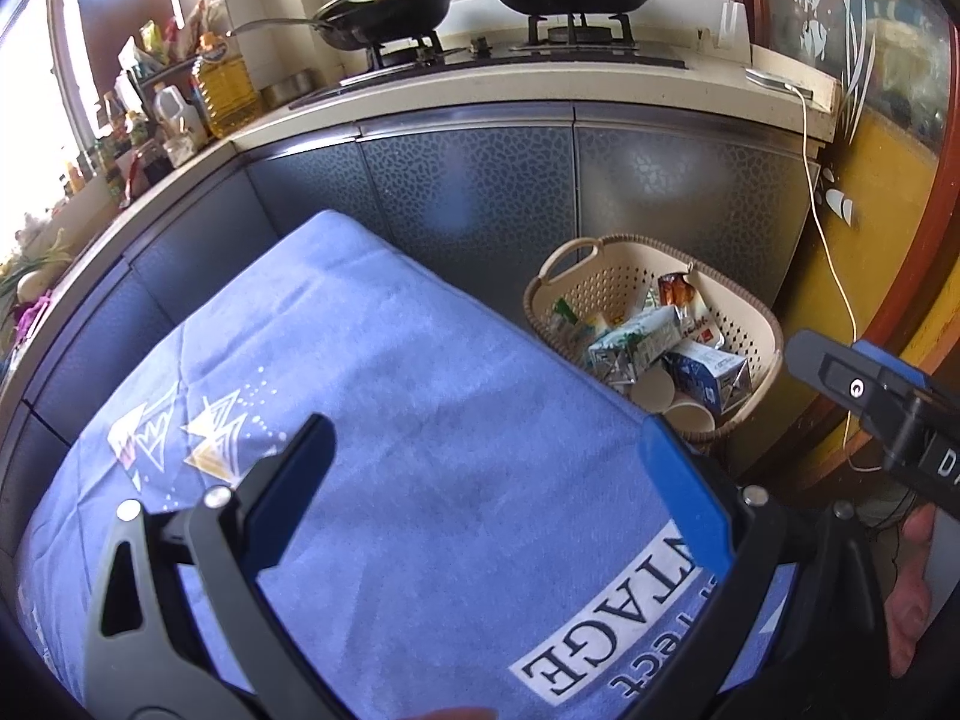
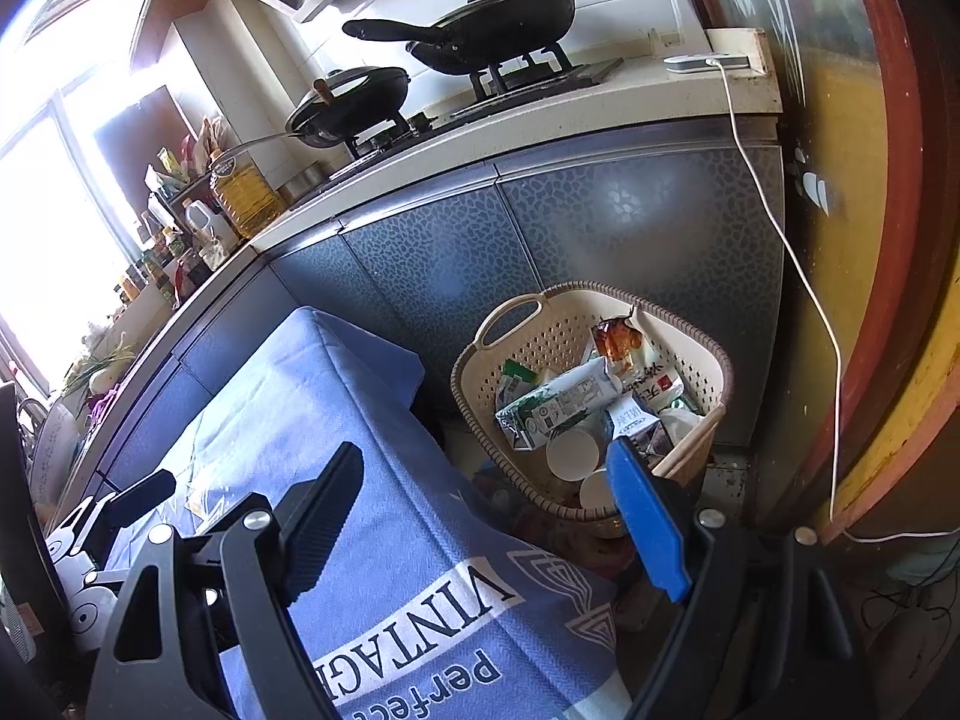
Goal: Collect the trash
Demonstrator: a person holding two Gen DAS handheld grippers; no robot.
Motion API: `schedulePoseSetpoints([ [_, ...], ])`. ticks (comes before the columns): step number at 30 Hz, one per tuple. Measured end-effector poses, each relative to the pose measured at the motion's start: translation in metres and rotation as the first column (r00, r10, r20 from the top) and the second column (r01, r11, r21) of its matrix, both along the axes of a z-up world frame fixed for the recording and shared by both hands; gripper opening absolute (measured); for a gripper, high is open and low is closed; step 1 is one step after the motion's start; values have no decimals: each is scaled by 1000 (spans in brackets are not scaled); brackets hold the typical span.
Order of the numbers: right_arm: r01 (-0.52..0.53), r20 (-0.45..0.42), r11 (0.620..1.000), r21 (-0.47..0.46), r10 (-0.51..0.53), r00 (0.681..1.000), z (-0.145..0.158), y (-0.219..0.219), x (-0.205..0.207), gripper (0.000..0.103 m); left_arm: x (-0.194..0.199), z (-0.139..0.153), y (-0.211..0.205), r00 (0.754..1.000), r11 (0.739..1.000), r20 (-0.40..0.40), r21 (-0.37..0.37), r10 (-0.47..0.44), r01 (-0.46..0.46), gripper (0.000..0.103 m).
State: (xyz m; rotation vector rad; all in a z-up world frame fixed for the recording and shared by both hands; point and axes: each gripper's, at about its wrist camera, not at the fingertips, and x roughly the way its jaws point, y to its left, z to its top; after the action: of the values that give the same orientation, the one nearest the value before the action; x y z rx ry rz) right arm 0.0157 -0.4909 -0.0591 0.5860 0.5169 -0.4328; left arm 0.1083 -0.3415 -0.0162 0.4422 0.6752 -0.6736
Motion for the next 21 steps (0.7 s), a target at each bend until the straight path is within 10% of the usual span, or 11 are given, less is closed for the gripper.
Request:
schedulePoseSetpoints([
  [21,-2,8,1000,-18,2,1000,9,5,-2,83,-6,14,11,999,997,38,-78,-1,4,97],
])
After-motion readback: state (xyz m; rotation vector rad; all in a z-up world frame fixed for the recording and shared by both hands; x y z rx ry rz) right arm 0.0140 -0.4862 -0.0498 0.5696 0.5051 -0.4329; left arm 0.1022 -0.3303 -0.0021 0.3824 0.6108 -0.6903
